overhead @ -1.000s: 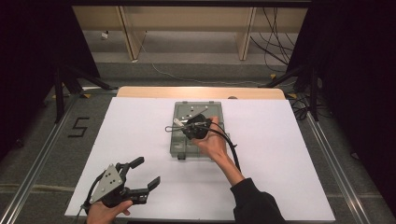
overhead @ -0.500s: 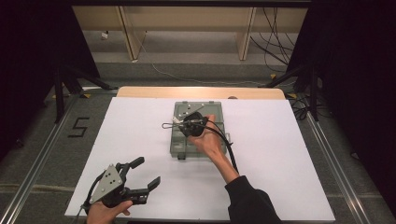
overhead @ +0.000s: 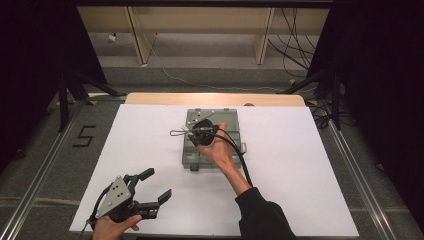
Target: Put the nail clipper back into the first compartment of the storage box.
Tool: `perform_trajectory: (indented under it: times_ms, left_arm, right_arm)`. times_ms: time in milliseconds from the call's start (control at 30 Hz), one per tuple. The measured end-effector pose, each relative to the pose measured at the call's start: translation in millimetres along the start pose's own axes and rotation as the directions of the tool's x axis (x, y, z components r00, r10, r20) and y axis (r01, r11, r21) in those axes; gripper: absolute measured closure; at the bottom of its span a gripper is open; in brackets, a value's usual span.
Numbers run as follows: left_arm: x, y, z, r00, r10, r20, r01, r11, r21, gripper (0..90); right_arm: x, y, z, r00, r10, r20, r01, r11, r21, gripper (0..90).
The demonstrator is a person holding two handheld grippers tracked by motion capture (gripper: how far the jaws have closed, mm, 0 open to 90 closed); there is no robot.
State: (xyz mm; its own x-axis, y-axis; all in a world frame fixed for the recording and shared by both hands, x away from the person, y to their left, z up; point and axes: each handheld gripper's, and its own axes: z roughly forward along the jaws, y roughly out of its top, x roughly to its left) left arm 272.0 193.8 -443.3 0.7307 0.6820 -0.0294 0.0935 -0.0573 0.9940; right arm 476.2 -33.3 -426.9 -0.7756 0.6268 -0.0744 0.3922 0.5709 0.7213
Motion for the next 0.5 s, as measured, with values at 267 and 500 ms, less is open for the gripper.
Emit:
perform_trajectory:
  times_ms: [267, 500]
  left_arm:
    - [0.1, 0.0, 0.0, 1.0000, -0.001, 0.000, 0.001, 1.0000, -0.001, 15.9]
    - [0.3, 0.2, 0.0, 1.0000, 0.006, 0.003, -0.006, 1.0000, -0.001, 15.9]
  right_arm:
    - [-0.1, -1.7, 6.3, 0.9999, 0.015, 0.006, -0.015, 0.9999, 0.009, 77.1]
    - [1.9, -2.7, 11.8, 0.9996, 0.022, 0.016, -0.022, 0.9997, 0.008, 77.1]
